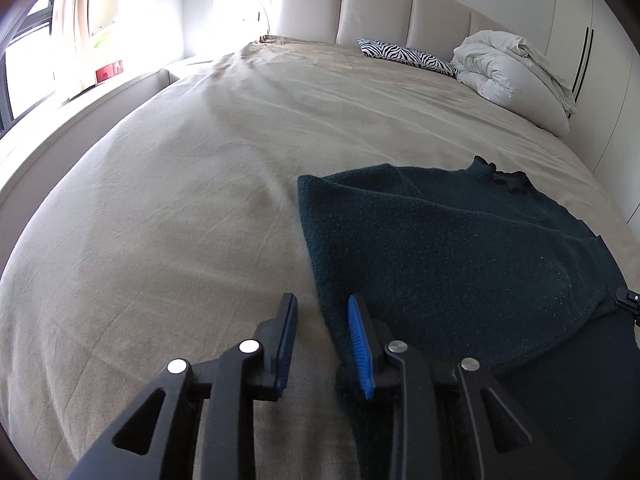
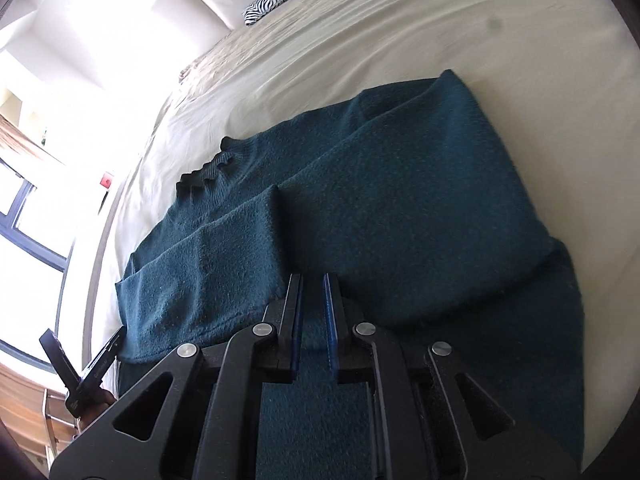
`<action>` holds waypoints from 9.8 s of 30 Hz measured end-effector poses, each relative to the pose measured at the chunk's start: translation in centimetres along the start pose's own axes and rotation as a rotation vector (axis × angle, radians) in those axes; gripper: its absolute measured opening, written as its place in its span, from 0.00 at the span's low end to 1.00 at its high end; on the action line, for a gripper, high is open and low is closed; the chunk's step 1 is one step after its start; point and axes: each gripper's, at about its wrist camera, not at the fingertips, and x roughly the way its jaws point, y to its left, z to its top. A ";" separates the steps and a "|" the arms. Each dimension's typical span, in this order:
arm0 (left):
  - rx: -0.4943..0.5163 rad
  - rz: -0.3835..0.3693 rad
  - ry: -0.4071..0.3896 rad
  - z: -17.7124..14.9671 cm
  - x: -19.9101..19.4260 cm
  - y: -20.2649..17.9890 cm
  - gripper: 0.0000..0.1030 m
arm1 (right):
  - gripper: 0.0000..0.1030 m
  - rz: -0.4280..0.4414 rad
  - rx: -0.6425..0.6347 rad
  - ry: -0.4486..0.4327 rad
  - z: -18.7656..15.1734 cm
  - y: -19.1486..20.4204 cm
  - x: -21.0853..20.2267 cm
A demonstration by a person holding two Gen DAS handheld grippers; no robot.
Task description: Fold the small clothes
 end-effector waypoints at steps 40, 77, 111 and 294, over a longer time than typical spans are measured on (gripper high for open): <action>-0.257 -0.467 0.390 -21.6 -17.1 2.4 0.58 | 0.52 0.085 0.060 -0.072 -16.9 -8.7 -20.7; -0.254 -0.497 0.448 -21.1 -16.9 2.7 0.07 | 0.09 -0.003 0.113 0.242 -19.8 -15.8 -24.1; -0.441 -0.671 0.147 -9.3 -20.5 5.6 0.06 | 0.06 0.280 0.135 -0.093 -7.8 -7.0 -26.1; -0.290 -0.276 0.012 -1.9 -6.0 4.4 0.77 | 0.51 0.377 0.100 0.048 -1.4 0.7 -1.1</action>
